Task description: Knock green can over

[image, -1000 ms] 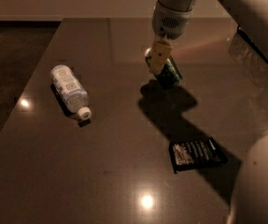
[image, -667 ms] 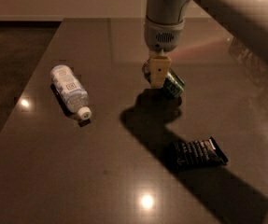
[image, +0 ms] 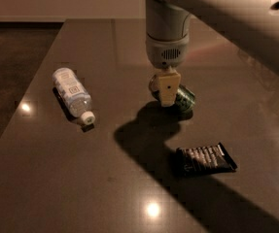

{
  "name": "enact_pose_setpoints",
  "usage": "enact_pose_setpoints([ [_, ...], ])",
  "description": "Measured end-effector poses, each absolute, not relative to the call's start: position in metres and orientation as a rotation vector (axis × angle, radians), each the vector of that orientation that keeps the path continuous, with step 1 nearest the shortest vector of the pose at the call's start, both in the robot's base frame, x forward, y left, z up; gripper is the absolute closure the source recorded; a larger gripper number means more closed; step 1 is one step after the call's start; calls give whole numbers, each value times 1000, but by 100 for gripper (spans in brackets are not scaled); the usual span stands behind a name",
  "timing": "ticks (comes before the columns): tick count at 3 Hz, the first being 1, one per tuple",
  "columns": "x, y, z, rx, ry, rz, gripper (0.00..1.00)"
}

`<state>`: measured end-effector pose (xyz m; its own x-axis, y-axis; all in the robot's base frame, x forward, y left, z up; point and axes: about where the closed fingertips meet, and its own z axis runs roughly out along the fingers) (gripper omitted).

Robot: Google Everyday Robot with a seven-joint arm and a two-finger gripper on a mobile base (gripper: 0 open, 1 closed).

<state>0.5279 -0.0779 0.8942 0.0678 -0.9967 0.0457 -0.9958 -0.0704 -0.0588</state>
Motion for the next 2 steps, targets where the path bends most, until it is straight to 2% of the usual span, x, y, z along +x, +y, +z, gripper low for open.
enact_pose_setpoints([
  [1, 515, -73, 885, -2362, 2092, -99, 5],
  [2, 500, -72, 869, -2431, 2068, -63, 0],
])
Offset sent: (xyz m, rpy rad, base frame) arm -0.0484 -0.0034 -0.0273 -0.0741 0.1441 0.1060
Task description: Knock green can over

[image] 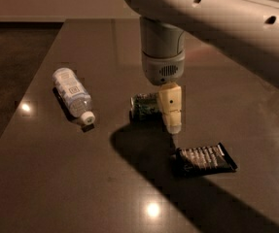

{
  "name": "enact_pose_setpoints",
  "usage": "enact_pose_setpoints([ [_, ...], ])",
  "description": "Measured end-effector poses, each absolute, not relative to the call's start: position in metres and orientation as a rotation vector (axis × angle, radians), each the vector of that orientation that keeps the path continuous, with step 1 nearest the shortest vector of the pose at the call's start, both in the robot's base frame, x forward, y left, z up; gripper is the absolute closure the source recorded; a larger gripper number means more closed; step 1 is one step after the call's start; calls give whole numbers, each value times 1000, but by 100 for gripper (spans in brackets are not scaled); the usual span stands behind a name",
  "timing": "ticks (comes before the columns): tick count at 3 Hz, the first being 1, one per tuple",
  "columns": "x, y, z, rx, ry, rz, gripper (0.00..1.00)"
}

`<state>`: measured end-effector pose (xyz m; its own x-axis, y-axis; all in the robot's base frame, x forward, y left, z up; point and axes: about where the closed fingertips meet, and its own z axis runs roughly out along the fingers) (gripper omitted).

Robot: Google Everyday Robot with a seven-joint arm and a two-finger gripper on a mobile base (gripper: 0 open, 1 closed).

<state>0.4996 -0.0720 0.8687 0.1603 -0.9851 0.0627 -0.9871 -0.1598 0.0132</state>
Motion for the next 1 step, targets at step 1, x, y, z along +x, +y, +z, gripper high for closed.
enact_pose_setpoints([
  [1, 505, -68, 869, 2373, -2020, 72, 0],
])
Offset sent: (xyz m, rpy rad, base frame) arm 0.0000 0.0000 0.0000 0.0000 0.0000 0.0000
